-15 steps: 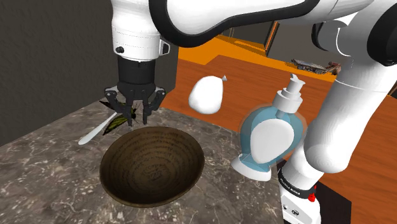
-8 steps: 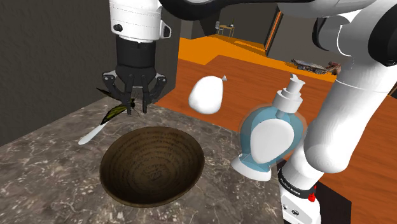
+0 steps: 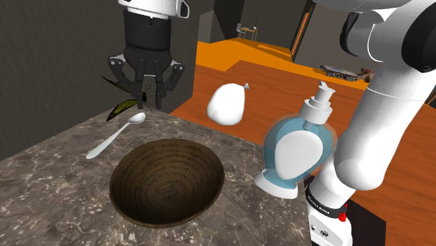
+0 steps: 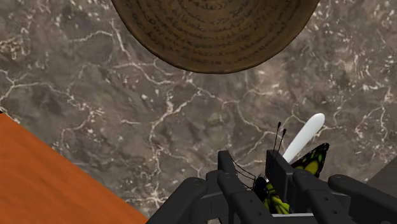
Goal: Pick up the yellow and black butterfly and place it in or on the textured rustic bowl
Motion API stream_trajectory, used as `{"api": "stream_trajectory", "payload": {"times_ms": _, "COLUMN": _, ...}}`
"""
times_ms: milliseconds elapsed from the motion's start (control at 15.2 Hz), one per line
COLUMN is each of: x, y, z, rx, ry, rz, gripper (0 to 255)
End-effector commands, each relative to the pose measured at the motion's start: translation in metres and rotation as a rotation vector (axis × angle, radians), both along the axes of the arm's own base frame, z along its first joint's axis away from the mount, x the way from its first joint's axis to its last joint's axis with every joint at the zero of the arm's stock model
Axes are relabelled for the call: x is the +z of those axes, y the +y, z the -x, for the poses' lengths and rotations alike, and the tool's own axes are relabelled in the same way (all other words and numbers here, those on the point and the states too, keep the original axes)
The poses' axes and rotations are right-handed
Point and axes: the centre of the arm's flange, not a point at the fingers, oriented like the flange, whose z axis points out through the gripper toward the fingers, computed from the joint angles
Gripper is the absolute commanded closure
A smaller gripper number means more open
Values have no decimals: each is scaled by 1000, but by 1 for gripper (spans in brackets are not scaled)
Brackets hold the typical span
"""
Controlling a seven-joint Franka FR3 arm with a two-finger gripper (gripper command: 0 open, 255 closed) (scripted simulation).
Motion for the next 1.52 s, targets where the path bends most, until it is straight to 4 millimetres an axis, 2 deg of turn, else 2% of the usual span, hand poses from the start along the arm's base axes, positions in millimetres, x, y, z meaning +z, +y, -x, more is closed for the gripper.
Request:
{"api": "stream_trajectory", "payload": {"times_ms": 0, "x": 10, "y": 0, "z": 0, "rx": 0, "ry": 0, "rz": 0, "gripper": 255}}
{"api": "stream_trajectory", "payload": {"times_ms": 660, "x": 60, "y": 0, "z": 0, "rx": 0, "ry": 0, "rz": 0, "gripper": 255}}
{"api": "stream_trajectory", "payload": {"times_ms": 1452, "x": 66, "y": 18, "z": 157, "rx": 0, "ry": 0, "rz": 0, "gripper": 255}}
